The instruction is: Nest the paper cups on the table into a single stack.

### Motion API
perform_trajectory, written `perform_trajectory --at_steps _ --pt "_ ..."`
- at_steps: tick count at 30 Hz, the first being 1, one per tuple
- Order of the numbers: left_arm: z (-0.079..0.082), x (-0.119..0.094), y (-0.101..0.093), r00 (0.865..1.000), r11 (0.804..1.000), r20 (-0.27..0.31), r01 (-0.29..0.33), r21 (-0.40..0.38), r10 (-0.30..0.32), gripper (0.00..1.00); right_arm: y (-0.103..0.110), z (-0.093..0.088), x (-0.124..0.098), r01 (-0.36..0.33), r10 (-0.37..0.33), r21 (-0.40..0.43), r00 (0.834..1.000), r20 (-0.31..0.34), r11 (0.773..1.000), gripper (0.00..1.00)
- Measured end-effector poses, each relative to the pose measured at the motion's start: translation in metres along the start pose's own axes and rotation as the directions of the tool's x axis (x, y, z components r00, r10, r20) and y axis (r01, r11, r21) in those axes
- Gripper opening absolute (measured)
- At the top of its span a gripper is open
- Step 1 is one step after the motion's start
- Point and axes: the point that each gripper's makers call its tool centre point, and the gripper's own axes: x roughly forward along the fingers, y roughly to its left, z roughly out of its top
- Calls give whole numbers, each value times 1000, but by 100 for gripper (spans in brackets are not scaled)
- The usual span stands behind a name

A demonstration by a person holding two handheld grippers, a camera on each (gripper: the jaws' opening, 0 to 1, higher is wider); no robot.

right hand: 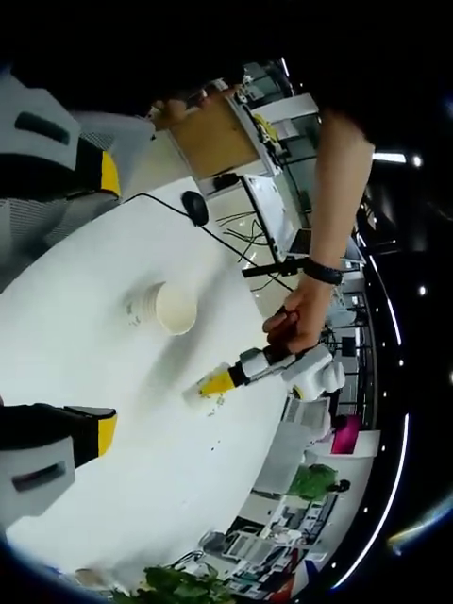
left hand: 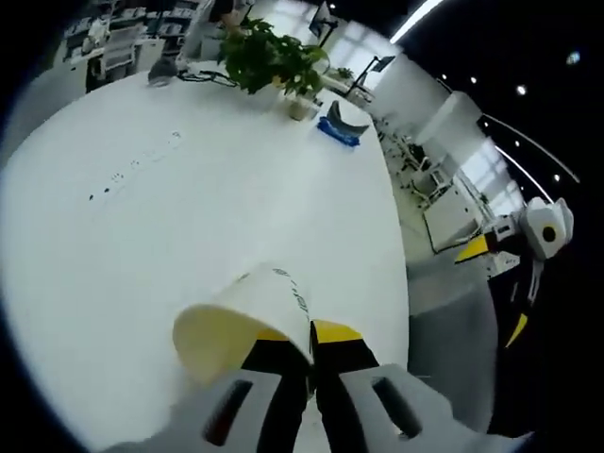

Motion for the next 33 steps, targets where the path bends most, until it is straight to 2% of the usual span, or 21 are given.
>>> perform_trajectory --at_steps 6,11,15,19,25,27,33 --pt "-23 -15 4 992 995 -113 -41 92 51 0 0 4 6 -10 10 -15 1000 5 1000 91" --pt "-31 -27 7 980 983 -168 -74 166 103 0 4 7 10 -24 24 -28 1000 7 999 91" --pt "-33 -36 0 974 974 -185 -91 207 130 0 7 6 11 -33 33 -37 999 3 999 91" --pt "-38 -47 -5 957 953 -229 -110 281 178 0 9 5 11 -39 39 -39 999 0 998 91" --pt "-43 -56 -30 942 933 -266 -106 343 205 0 12 3 13 -47 47 -47 999 -5 998 91" --pt "-47 -59 -35 931 923 -291 -101 372 219 0 13 3 13 -49 49 -50 999 -4 998 91" --pt "-56 -59 -52 911 904 -333 -86 419 241 0 13 3 14 -52 52 -52 999 -2 997 91"
